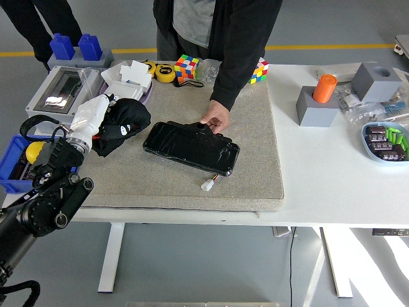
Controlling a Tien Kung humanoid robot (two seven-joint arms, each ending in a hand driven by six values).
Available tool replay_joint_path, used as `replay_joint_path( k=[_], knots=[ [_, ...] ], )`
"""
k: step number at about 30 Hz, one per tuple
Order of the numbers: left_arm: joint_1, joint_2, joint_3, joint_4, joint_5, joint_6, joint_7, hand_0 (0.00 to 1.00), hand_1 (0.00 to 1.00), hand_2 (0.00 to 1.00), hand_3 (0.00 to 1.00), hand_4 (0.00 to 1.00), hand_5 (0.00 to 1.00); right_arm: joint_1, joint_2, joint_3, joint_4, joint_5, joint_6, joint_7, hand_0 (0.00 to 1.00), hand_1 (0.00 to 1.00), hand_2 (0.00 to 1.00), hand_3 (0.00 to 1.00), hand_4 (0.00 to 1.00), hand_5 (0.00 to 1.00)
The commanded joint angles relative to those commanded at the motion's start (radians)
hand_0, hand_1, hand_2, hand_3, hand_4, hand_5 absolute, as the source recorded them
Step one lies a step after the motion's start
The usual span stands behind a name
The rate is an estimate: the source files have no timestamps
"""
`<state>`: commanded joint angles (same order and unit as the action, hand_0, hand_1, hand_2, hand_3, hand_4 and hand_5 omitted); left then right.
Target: Pick the rag up,wipe the panel,place it on the desk
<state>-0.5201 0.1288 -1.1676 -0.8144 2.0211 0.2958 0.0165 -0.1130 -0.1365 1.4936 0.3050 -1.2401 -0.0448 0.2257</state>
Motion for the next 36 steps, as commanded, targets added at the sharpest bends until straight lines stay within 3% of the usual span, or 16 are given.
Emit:
replay_joint_path(
  k=[7, 8, 12, 13, 19, 20, 25, 26, 28, 31, 32, 36],
  knots=[
    [0.020, 0.006, -0.015, 0.015, -0.016, -0.015, 0.017, 0.239, 0.349, 0.438, 0.558, 0.720, 0.002, 0.001, 0.001, 0.002, 0.000, 0.000, 0.000, 0.000, 0.590, 0.596, 0.522, 0.523, 0.870, 0.338],
    [0.025, 0.008, -0.016, 0.015, -0.019, -0.021, 0.023, 0.309, 0.510, 0.542, 0.575, 0.785, 0.002, 0.001, 0.001, 0.001, 0.000, 0.000, 0.001, 0.000, 0.590, 0.596, 0.522, 0.523, 0.870, 0.338],
    [0.037, 0.010, -0.020, 0.010, -0.039, -0.045, 0.034, 0.309, 0.510, 0.542, 0.575, 0.785, 0.002, 0.001, 0.001, 0.000, 0.000, 0.000, 0.001, 0.000, 0.590, 0.596, 0.522, 0.523, 0.870, 0.338],
    [0.039, 0.010, -0.022, 0.009, -0.045, -0.053, 0.039, 0.471, 0.652, 0.696, 0.686, 0.952, 0.119, 0.000, 0.001, 0.000, 0.000, 0.000, 0.001, 0.000, 0.590, 0.596, 0.521, 0.523, 0.869, 0.335],
    [0.056, 0.013, -0.045, -0.023, -0.057, -0.095, 0.076, 0.471, 0.652, 0.696, 0.686, 0.952, 0.119, 0.000, 0.000, -0.006, 0.002, 0.003, 0.001, 0.000, 0.590, 0.596, 0.521, 0.523, 0.869, 0.335],
    [0.057, 0.014, -0.049, -0.029, -0.056, -0.096, 0.076, 0.761, 0.866, 0.940, 0.921, 0.998, 0.438, 0.000, 0.000, -0.006, 0.002, 0.003, 0.001, 0.000, 0.590, 0.596, 0.522, 0.523, 0.870, 0.336],
    [0.070, 0.018, -0.061, -0.062, -0.060, -0.098, 0.079, 0.761, 0.866, 0.940, 0.921, 0.998, 0.438, 0.000, 0.001, -0.006, 0.003, 0.003, 0.002, 0.000, 0.590, 0.596, 0.522, 0.523, 0.870, 0.336],
    [0.074, 0.018, -0.065, -0.068, -0.061, -0.098, 0.078, 0.799, 0.921, 0.979, 0.991, 0.998, 0.502, 0.000, 0.001, -0.005, 0.003, 0.003, 0.002, 0.000, 0.590, 0.596, 0.521, 0.523, 0.869, 0.335],
    [0.083, 0.018, -0.078, -0.082, -0.067, -0.097, 0.076, 0.799, 0.921, 0.979, 0.991, 0.998, 0.502, 0.000, 0.001, -0.005, 0.003, 0.003, 0.002, 0.000, 0.590, 0.596, 0.521, 0.523, 0.869, 0.335],
    [0.115, 0.016, -0.117, -0.125, -0.115, -0.068, 0.028, 0.799, 0.921, 0.979, 0.991, 0.998, 0.502, 0.000, 0.001, -0.004, 0.002, 0.001, 0.002, 0.000, 0.590, 0.596, 0.521, 0.523, 0.869, 0.335],
    [0.123, 0.014, -0.127, -0.132, -0.150, -0.049, -0.005, 0.713, 0.827, 0.908, 0.895, 0.998, 0.567, -0.001, 0.001, -0.004, 0.002, 0.001, 0.002, 0.000, 0.590, 0.596, 0.522, 0.523, 0.869, 0.335],
    [0.164, -0.007, -0.182, -0.156, -0.318, 0.049, -0.172, 0.713, 0.827, 0.908, 0.895, 0.998, 0.567, -0.002, 0.002, -0.002, -0.001, -0.003, 0.002, -0.001, 0.590, 0.596, 0.522, 0.523, 0.869, 0.335]
  ],
)
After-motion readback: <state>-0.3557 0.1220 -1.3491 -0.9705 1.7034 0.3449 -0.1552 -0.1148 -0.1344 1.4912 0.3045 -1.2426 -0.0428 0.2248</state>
